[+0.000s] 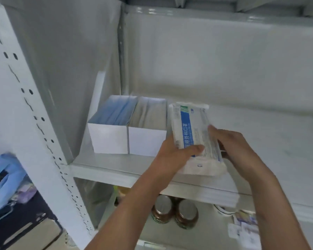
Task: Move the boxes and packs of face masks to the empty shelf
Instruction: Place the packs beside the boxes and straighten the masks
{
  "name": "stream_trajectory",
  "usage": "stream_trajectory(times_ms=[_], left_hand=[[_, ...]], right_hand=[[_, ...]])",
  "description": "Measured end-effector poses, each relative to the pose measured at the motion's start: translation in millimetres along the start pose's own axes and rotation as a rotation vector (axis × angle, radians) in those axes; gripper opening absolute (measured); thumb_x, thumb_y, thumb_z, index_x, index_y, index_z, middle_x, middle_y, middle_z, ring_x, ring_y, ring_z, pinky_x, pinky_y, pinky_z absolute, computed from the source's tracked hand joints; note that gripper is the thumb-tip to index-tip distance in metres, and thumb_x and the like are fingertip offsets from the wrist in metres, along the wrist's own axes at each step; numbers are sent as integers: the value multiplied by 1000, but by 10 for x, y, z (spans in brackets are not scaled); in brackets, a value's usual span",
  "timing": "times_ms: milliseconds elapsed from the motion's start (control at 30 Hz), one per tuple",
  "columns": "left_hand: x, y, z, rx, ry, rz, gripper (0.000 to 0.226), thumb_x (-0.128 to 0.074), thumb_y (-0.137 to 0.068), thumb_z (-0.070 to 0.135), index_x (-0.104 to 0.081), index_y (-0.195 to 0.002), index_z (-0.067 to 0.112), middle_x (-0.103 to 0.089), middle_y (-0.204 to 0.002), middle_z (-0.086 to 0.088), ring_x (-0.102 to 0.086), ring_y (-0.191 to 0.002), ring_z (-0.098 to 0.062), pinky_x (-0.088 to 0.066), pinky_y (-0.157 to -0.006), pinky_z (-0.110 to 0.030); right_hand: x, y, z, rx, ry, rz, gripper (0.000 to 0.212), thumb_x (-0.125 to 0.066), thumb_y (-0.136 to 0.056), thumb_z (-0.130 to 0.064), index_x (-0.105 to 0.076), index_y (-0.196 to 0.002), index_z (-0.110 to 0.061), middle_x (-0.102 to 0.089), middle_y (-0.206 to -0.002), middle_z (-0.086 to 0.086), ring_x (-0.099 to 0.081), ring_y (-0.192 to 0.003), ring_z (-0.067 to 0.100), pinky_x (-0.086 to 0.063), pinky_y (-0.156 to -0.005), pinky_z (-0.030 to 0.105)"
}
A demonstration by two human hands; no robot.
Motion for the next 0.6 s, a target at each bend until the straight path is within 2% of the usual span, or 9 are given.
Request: stream_trajectory(times_ms=[67,133,200,300,367,433,467,533,600], left_hand=[[-3,-75,-7,56,70,-52,41,-78,-88,18,-68,-127,21,-76,-116,0,-73,-106,-20,-58,-96,-46],[-7,-60,-24,136,139,-139,40,-74,-92,17,-65,-130,17,-73,-122,-5,-72,-108,-25,-62,-87,-45],[73,61,-11,167,64,-219,36,-73,-93,20,-64,-127,21,-72,-122,-4,-74,-102,-27,-63,-82,-40],[412,266,250,25,-220,-275,21,-74,-91,27,-68,-107,38,-78,-99,5,-77,-86,-19,-64,-74,-30],[711,328,623,-193,-307,-209,14,-70,-92,27,-71,-103,37,-78,-92,7,-77,-80,-15,-63,-68,-26],[977,385,1025,-488,-462,-28,14,-62,-93,35,-70,-105,35,-77,-90,13,-75,-82,-8,-60,-67,-20],[1060,428,1185,-631,-577,86,18,-58,-93,38,-69,-106,34,-76,-93,16,-73,-86,-5,-60,-70,-20],[1094,480,1311,-801,-889,271,26,-57,-93,38,-68,-115,31,-73,-112,12,-67,-102,-7,-60,-84,-31],[1059,392,1227,-778,-1220,333,39,-59,-93,48,-65,-127,30,-63,-134,0,-57,-124,-24,-49,-102,-48]], right_hand=[[-50,-26,4,6,-54,39,35,-74,-85,-45,-76,-87,-9,-77,-93,16,-73,-85,37,-53,-73,36],[-53,-53,78,-34,-103,121,29,-77,-85,-31,-75,-86,-1,-76,-92,22,-74,-80,35,-55,-66,32],[-37,-61,183,-88,-26,182,34,-76,-86,-28,-72,-90,5,-75,-87,24,-70,-72,30,-51,-64,33],[28,-40,319,-144,140,257,37,-73,-88,-35,-71,-87,2,-75,-84,20,-71,-72,31,-52,-67,38],[61,-26,315,-135,228,309,32,-69,-90,-39,-72,-89,-7,-76,-84,11,-72,-79,27,-55,-72,39],[42,28,240,-125,306,348,31,-64,-92,-43,-71,-107,-17,-74,-94,-4,-70,-83,15,-53,-67,31],[17,52,234,-135,303,354,40,-63,-92,-47,-66,-122,-19,-71,-105,-6,-69,-88,13,-51,-70,28],[-68,106,299,-179,225,322,67,-63,-88,-57,-48,-144,-24,-61,-131,-5,-64,-108,16,-50,-86,32],[-165,146,281,-160,267,276,81,-65,-84,-63,-38,-151,-26,-51,-137,-9,-57,-120,16,-49,-96,32]])
Point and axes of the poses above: each hand's wrist, its own y-axis away from the middle knuckle, its own x-axis out of the back of the hand, z = x × y, the point moved 9 cm from there along -y, towards the middle knuckle
